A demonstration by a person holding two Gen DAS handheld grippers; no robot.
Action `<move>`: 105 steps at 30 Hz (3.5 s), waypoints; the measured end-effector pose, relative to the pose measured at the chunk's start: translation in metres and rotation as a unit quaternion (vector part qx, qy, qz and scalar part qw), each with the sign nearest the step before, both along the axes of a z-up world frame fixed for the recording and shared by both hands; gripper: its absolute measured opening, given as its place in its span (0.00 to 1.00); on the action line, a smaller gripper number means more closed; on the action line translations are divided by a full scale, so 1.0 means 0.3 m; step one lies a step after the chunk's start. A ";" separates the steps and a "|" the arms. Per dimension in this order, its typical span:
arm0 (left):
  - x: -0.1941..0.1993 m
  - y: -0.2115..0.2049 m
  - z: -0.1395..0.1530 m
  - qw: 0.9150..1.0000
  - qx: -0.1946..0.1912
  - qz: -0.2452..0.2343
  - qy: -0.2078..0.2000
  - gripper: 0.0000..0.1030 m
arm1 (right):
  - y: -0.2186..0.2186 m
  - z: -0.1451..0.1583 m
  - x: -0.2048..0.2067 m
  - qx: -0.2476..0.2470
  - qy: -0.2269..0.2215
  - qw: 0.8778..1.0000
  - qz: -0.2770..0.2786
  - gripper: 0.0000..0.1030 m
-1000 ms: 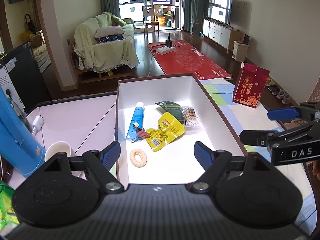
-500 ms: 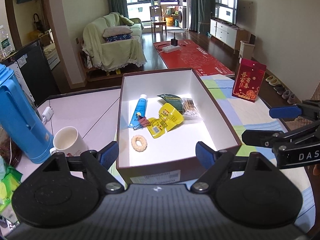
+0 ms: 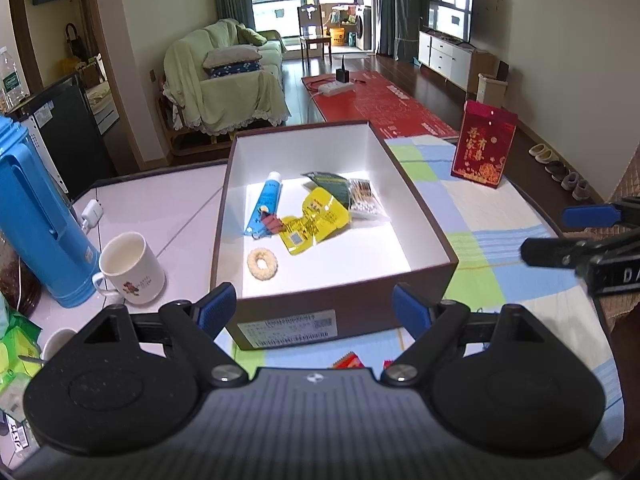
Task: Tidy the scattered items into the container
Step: 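Withdraw both tools from the box back toward the remaining candies, then grasp the blue binder clip with the right tool while the left tool approaches the red candies, then grasp the red Hello candy packet with the left tool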
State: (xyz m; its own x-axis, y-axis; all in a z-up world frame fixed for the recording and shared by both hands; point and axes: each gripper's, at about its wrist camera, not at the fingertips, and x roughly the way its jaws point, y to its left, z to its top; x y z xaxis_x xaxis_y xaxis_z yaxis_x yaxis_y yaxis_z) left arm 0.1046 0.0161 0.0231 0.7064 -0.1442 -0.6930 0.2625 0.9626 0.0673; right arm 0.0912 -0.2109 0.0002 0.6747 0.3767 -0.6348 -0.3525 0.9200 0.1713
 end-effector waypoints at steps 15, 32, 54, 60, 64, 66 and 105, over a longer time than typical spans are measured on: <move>-0.058 0.116 -0.202 0.997 0.012 0.016 0.079 0.81 | -0.241 -0.234 -0.091 -0.011 0.115 0.990 -0.083 0.89; -0.031 0.126 -0.280 0.993 0.017 0.006 0.117 0.81 | -0.188 -0.308 -0.039 -0.007 0.150 0.987 -0.052 0.89; 0.094 0.079 -0.393 0.986 0.000 -0.006 0.166 0.81 | -0.067 -0.436 0.128 -0.076 0.131 0.987 0.056 0.88; 0.129 0.047 -0.456 0.982 -0.016 -0.017 0.186 0.80 | -0.044 -0.475 0.155 -0.093 0.128 0.985 0.074 0.88; 0.156 0.035 -0.488 0.980 -0.030 -0.016 0.197 0.79 | -0.040 -0.497 0.170 -0.093 0.136 0.983 0.087 0.57; 0.165 0.028 -0.496 0.980 -0.030 -0.019 0.198 0.79 | -0.041 -0.518 0.177 -0.096 0.150 0.980 0.088 0.56; 0.029 -0.002 -0.551 0.982 0.019 -0.092 0.166 0.23 | -0.052 -0.443 0.044 -0.101 0.116 0.987 0.050 0.23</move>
State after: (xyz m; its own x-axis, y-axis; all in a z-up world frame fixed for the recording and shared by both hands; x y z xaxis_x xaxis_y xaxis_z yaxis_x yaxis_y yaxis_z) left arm 0.1135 0.0155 -0.1421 0.4060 -0.2171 -0.8877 0.4444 0.8957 -0.0158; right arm 0.1044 -0.2264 -0.1329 0.4680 0.2849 -0.8365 -0.4167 0.9059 0.0754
